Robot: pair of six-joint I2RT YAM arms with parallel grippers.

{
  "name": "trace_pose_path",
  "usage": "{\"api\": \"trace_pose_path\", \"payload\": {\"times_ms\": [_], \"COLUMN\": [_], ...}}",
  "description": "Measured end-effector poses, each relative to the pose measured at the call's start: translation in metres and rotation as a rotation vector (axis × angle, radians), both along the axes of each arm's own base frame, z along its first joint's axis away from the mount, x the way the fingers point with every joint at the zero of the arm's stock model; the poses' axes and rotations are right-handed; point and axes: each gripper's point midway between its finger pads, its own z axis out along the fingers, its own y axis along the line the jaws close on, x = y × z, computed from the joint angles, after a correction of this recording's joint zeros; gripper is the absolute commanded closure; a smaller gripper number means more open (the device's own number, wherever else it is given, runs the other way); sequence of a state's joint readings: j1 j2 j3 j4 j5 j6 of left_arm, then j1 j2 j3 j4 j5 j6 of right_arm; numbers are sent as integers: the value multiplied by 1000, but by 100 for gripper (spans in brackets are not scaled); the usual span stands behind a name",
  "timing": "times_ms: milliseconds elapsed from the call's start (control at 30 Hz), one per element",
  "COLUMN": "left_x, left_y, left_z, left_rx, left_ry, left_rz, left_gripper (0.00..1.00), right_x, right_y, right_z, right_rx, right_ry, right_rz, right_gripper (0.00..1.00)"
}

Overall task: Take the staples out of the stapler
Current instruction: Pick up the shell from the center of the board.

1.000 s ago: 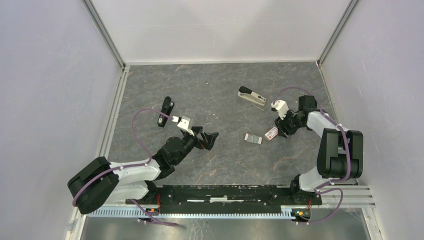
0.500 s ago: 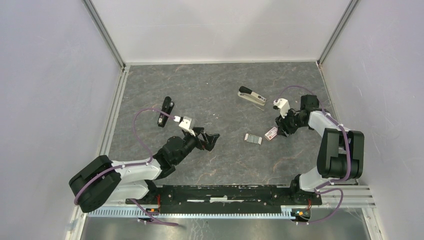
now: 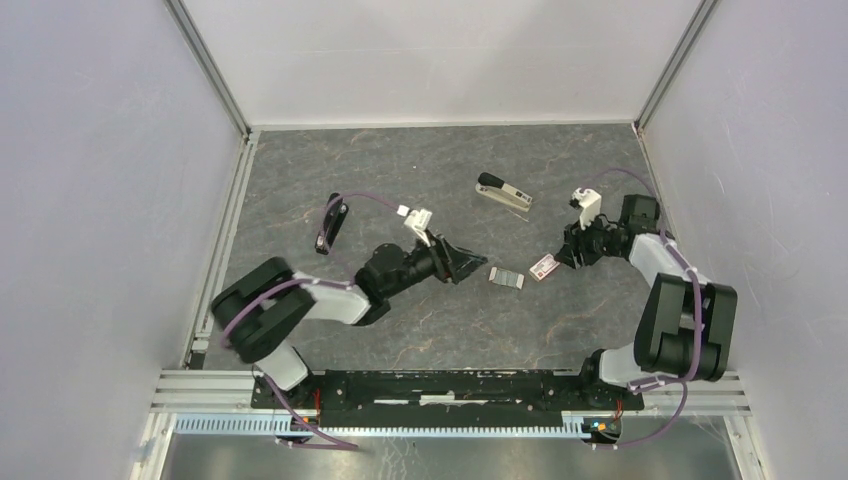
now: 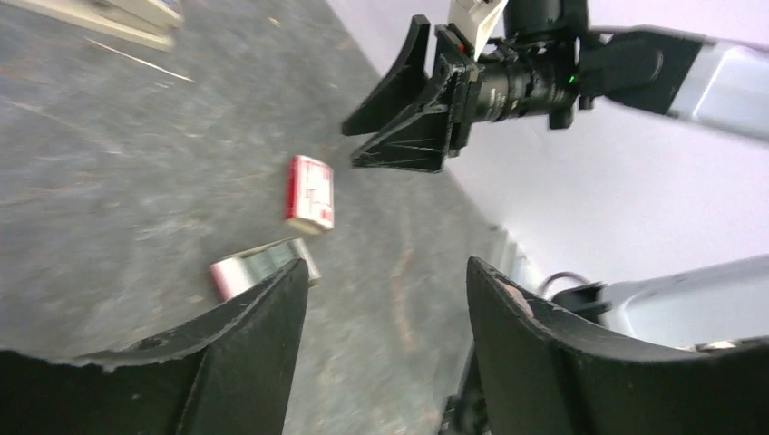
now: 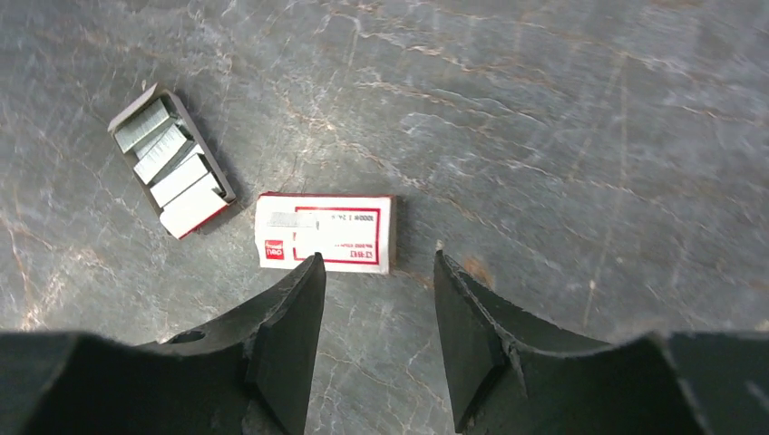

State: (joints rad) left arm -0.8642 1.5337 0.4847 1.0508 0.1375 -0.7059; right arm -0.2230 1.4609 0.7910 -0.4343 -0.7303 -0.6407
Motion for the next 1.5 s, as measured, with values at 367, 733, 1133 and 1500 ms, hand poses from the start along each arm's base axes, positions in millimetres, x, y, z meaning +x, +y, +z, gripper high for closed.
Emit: {"api": "trace_pose_path", "payload": {"times_ms": [367,733,1133,1500], "left_x": [-29,-20,4,15], "left_y": [-123,-169,-168,-166], "left_z": [-23,-38,-105,-114], "left_rx": [-189,16,147,168], "left_ry": [406,524,633,643], "left_rz": [-208,-17,186,259], "left_gripper": [36,41,47,47], "right_x": [1,1,0,-1], "right_y": [-33,-43,-43,-42], "right_z": [23,42,46,47], "right_rx": [100,150,169,175], "right_ry": [-91,-156,-172,-171], "right_rz": [-197,-215,-207,-205], "right_gripper": [45,45,45,45]}}
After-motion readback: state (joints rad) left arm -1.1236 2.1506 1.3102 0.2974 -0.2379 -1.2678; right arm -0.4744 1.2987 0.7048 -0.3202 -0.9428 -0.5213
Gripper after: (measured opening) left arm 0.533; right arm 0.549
